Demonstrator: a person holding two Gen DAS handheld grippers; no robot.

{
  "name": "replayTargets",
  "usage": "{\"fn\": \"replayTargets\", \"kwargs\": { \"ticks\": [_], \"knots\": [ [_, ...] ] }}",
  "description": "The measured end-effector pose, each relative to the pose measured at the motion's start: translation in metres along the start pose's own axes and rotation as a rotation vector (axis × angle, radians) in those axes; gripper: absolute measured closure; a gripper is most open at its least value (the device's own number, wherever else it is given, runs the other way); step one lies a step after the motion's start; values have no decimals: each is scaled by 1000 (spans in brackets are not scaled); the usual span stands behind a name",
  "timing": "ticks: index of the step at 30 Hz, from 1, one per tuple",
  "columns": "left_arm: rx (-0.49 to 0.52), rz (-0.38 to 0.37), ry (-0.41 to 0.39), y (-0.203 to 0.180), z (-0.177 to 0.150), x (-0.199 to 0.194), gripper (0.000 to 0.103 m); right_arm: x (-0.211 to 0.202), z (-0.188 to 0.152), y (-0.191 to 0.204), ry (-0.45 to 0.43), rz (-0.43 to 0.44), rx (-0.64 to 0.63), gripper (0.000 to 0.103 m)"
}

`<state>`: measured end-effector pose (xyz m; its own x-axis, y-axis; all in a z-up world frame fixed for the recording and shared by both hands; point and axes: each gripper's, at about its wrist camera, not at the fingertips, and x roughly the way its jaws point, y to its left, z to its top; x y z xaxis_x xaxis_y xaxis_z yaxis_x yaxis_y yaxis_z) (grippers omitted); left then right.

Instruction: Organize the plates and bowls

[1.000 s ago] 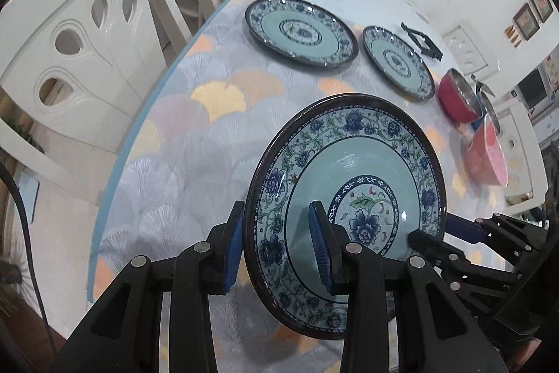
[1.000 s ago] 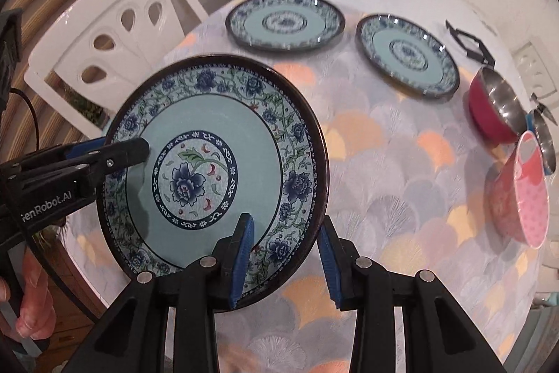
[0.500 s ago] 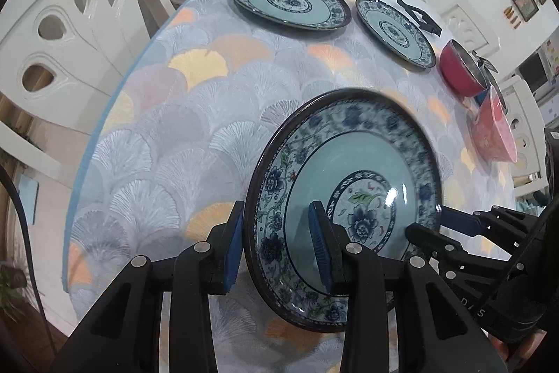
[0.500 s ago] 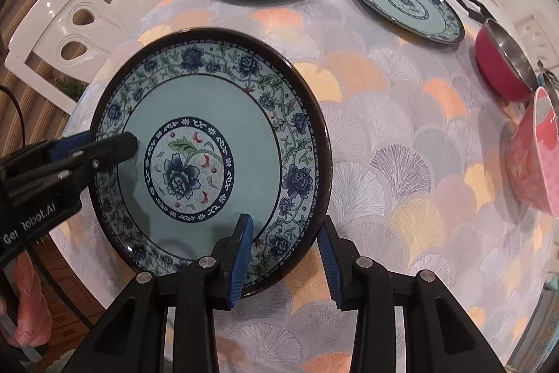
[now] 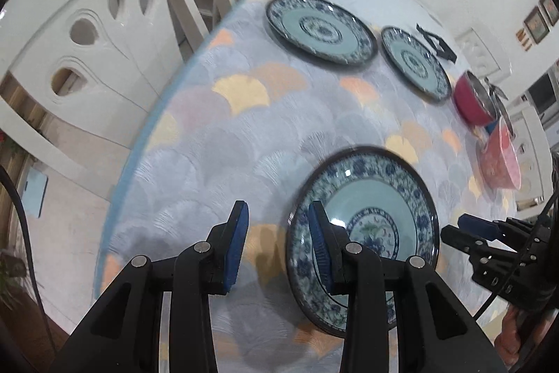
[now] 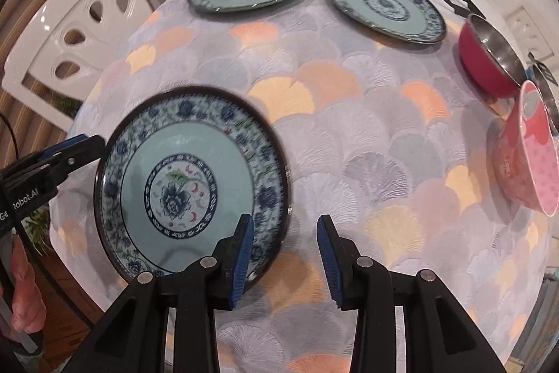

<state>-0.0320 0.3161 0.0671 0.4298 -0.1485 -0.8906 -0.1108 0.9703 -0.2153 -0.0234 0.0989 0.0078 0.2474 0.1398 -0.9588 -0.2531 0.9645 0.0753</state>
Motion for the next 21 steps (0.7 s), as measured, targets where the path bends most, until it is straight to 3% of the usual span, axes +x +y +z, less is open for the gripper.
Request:
{"fn": "replayTargets", "kwargs": {
  "ticks": [9,13,14,16,21],
  "knots": [
    [-21,-37,-128,2,50,-37,69,-28,51,-1,-40,79,55,66],
    [-10,-45,-191,-4,80,-50,53,-52,81,6,-110,76,27,55],
    [-10,-46,-201,-5,88,-52,39,-59,90,7,-130,78,25,50],
    [-24,-53,-235,-7,102,-55,28,-69,106,8,-161,80,22,49],
    [-31,-67,-246,-11,132,-41,28,-78,151,3,-201,83,30,49]
  ]
}}
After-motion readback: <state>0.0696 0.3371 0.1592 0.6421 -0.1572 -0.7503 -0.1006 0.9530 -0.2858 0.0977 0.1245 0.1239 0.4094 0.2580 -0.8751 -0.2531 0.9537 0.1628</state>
